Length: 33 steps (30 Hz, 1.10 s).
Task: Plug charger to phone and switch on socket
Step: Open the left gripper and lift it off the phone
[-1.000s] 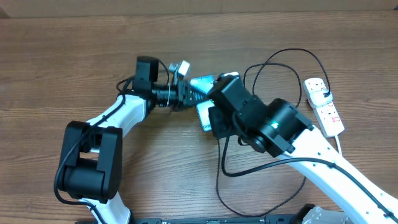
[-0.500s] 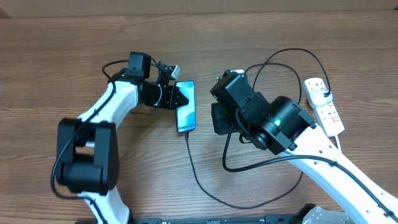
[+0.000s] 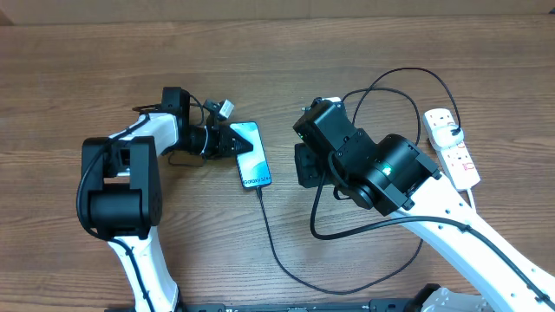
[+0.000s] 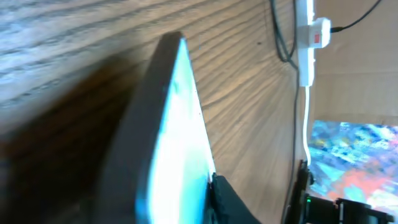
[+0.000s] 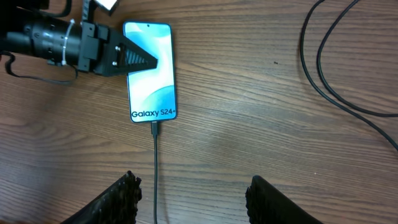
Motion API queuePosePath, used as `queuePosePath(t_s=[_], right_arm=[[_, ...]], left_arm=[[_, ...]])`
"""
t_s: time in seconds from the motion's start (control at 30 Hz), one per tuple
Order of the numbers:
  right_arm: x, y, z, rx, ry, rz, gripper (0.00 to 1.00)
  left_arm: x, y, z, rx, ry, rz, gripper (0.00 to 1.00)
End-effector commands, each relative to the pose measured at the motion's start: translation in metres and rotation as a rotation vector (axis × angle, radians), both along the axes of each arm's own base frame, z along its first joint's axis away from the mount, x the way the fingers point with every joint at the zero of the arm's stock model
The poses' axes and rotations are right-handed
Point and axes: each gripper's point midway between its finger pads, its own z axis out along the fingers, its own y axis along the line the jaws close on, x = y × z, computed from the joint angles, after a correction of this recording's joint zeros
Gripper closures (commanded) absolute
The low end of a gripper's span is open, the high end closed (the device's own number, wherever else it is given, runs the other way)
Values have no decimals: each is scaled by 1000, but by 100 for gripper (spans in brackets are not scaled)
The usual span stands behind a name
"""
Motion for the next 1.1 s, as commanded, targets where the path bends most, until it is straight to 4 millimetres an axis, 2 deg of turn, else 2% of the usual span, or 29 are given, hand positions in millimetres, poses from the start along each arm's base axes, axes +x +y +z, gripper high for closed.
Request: queuePosePath(t_s=[0.0, 0.17, 0.4, 0.43, 0.73, 0.83, 0.93, 1.07], right_arm=[[2, -3, 5, 7, -21, -13, 44], [2, -3, 5, 7, -20, -13, 44], [2, -3, 5, 7, -20, -13, 43], [2, -3, 5, 7, -20, -13, 41], [2, -3, 5, 7, -20, -13, 40], [2, -3, 5, 6, -20, -13, 39], [2, -2, 5, 8, -23, -13, 34], [11, 6, 10, 54, -53, -32, 32]], left_arm=[[0, 10, -26, 100, -33, -32, 78], [-1, 12, -32, 148, -25, -32, 74], [-1, 19, -37, 211, 7, -17, 61], [1, 22, -36, 245, 9, -23, 61], [10, 29, -29, 403, -17, -91, 59], [11, 30, -30, 424, -12, -85, 58], [11, 31, -31, 430, -6, -77, 58], [17, 33, -26, 434, -3, -56, 60]])
